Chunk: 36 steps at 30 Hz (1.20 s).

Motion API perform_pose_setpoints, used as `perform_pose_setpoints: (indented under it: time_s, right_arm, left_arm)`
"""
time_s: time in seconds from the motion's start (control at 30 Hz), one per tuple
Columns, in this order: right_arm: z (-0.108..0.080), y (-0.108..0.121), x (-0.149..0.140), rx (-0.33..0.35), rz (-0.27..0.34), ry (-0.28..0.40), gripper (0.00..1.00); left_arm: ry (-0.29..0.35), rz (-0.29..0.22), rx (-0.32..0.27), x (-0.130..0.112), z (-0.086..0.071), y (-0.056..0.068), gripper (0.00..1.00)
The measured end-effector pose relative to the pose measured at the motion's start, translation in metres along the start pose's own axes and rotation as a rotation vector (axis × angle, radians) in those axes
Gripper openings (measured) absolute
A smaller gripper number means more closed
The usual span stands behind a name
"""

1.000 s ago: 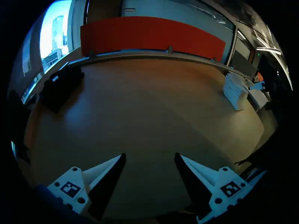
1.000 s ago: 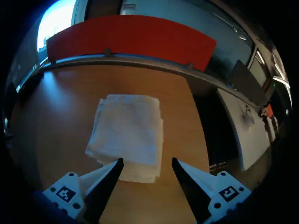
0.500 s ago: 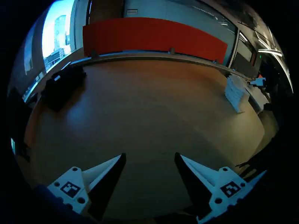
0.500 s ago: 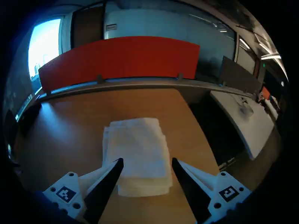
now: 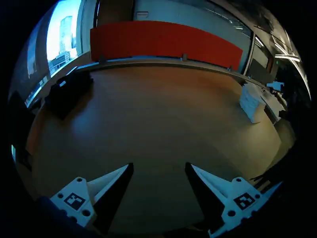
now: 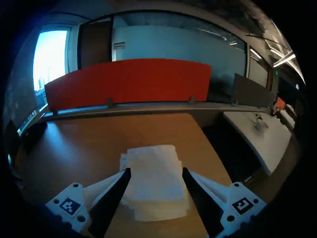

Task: Fold towel

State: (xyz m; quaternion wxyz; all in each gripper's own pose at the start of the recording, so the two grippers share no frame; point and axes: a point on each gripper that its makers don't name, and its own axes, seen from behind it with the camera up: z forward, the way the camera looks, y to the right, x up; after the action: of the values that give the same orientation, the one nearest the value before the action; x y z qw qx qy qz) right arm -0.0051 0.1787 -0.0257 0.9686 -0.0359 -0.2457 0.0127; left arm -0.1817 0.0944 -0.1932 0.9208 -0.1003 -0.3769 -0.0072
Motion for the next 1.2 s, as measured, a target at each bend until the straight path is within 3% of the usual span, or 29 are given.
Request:
perform_pose_setpoints:
  time_s: [0.63, 0.9, 1.2]
  right_arm:
    - [-0.023, -0.030, 0.073, 0.010, -0.016, 0.321, 1.00]
    - [-0.026, -0.044, 0.088, 0.036, -0.009, 0.352, 1.00]
    - [-0.026, -0.061, 0.093, 0.059, -0.052, 0.350, 1.00]
  left_arm:
    - [0.028, 0.010, 0.006, 0.006, -0.004, -0.001, 0.97]
    - [0.070, 0.009, 0.018, 0.017, -0.007, -0.004, 0.97]
    - [0.142, 0.002, 0.036, 0.045, -0.009, -0.012, 0.97]
